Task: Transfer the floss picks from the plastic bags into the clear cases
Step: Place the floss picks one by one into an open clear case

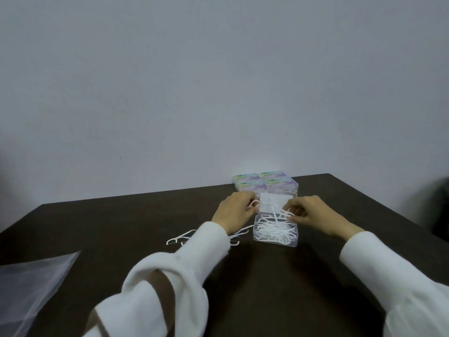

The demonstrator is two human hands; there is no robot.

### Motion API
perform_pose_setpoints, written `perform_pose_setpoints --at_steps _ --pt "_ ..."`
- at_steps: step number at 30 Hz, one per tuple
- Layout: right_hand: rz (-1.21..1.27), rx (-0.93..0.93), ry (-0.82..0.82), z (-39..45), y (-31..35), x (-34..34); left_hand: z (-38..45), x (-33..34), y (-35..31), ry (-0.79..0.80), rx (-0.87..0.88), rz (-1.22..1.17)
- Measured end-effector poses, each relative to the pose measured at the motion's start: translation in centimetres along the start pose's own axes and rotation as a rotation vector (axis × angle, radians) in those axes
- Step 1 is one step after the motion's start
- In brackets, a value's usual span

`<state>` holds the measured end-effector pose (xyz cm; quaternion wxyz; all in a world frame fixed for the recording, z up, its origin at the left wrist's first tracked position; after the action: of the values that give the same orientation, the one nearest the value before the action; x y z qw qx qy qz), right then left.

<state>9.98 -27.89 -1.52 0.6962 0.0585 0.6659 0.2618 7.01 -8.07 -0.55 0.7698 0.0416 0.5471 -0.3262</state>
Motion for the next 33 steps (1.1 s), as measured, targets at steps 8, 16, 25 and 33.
perform_pose_setpoints --at_steps 8,16,25,33 --pt "0.144 -0.009 -0.096 -0.6 -0.7 -0.6 0.8 1.7 -1.4 -0.002 0.135 -0.090" --pt "0.278 0.013 -0.113 -0.4 -1.3 0.0 1.3 3.3 -2.2 0.037 0.152 -0.055" --pt "0.277 -0.020 -0.074 -0.2 -0.7 0.8 0.5 2.9 -0.3 -0.023 0.133 -0.103" --pt "0.236 -0.056 -0.101 -0.7 -0.4 0.5 -0.3 3.2 0.5 0.017 0.084 -0.157"
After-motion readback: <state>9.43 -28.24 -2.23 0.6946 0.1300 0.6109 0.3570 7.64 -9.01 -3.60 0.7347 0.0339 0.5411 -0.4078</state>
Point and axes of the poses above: each hand's wrist, its own z-axis towards the middle knuckle, its own x-axis out of the palm, y = z × x, the point moved 2 cm from there along z, towards the middle knuckle, and after that the axes turned 14 degrees about x, right-handed, at the moved point
